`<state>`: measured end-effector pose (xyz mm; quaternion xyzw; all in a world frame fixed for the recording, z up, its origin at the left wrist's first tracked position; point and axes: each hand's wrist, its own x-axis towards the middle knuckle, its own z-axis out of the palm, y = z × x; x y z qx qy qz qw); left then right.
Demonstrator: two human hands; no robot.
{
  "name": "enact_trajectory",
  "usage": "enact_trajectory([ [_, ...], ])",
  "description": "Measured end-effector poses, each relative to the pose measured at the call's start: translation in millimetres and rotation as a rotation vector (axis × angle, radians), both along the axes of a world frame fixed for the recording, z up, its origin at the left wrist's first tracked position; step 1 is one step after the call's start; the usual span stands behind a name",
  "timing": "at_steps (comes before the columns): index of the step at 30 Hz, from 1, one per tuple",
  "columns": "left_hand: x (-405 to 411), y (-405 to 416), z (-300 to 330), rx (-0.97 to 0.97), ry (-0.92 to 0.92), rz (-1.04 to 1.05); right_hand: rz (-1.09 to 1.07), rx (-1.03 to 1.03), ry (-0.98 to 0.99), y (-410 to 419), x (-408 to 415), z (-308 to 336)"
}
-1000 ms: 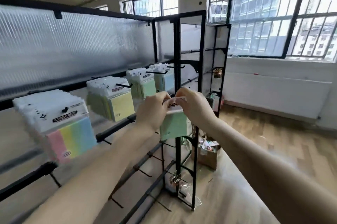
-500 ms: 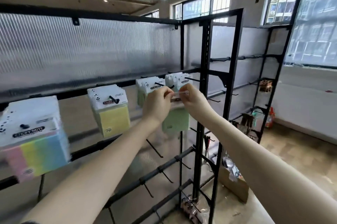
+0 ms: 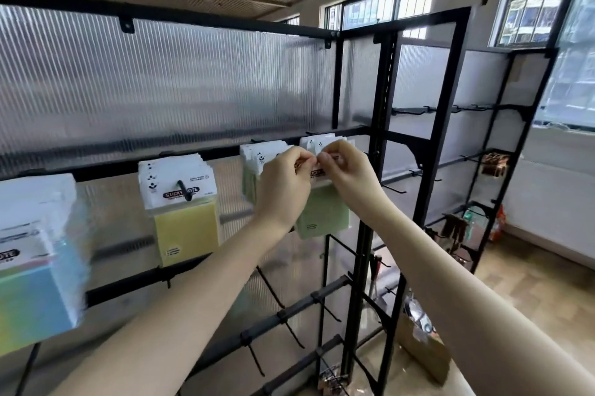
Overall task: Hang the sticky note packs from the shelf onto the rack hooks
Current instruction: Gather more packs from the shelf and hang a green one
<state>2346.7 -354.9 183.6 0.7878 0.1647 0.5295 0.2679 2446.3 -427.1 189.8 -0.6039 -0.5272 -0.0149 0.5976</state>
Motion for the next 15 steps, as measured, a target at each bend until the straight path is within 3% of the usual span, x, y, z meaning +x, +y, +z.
enact_trajectory([
  [5, 4.3, 5.7, -3.5, -0.082, -0.049, -0.026, 0.112, -0.077, 0.094, 7.3, 13.6, 0.7],
  [9, 4.4, 9.4, -3.8, 0.081, -0.041, -0.007, 0.220, -0.124, 0.148, 12.4, 25.7, 1.0],
  [15, 3.4, 20.3, -16.6, 0.029, -0.032, 0.024, 0.335, -0.166, 0.134, 24.8, 38.6, -7.2],
])
